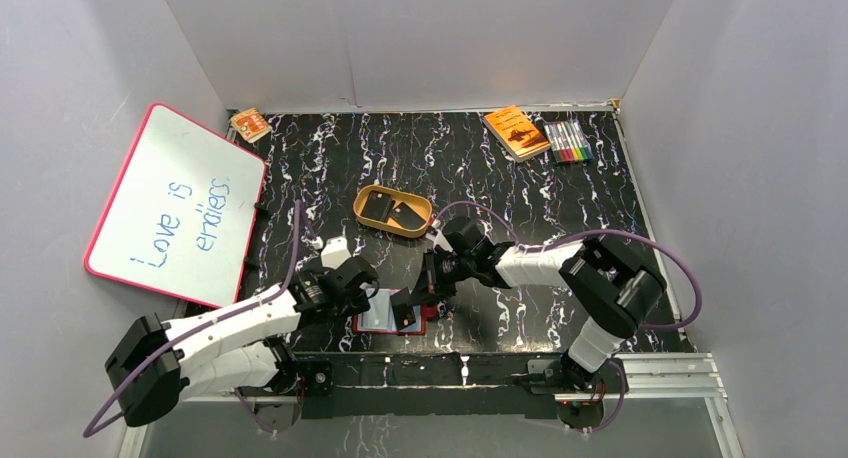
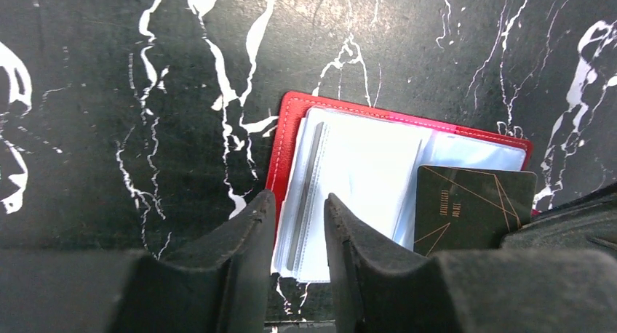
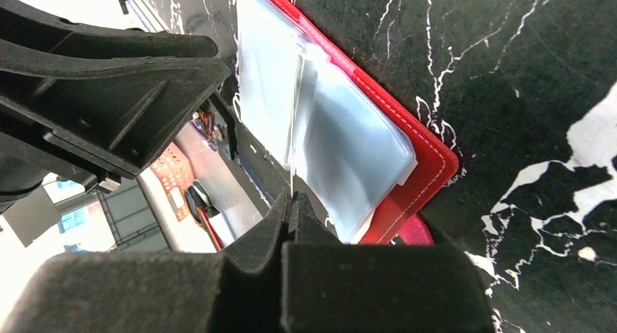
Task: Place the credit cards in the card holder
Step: Insert the credit card into the card holder.
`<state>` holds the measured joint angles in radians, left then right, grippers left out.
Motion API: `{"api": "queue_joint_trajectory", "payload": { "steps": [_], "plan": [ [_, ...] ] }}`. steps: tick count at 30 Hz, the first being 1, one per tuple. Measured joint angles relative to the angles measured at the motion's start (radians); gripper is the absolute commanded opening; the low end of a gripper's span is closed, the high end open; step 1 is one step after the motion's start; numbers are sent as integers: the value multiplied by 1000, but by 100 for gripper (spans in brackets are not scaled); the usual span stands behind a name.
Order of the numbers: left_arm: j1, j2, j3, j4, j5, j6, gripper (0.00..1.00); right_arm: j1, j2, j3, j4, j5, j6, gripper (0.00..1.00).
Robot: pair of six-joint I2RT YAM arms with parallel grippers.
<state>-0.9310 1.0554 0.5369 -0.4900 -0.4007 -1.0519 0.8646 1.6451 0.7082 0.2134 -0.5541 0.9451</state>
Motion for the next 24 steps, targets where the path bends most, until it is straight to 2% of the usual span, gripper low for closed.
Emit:
{"api": "queue_joint_trajectory", "payload": {
  "steps": [5,14,24],
  "plan": [
    [1,-60,1,-58,-35,-36,34,0,19,0,34,-8,19,0],
    [1,-37,-11,-139,-82,-156,34,0,43,-5,63,-17,40,0],
    [2,-6,-61,-114,-78,-189,33,0,0,-63,85,3,55,0]
  ]
}}
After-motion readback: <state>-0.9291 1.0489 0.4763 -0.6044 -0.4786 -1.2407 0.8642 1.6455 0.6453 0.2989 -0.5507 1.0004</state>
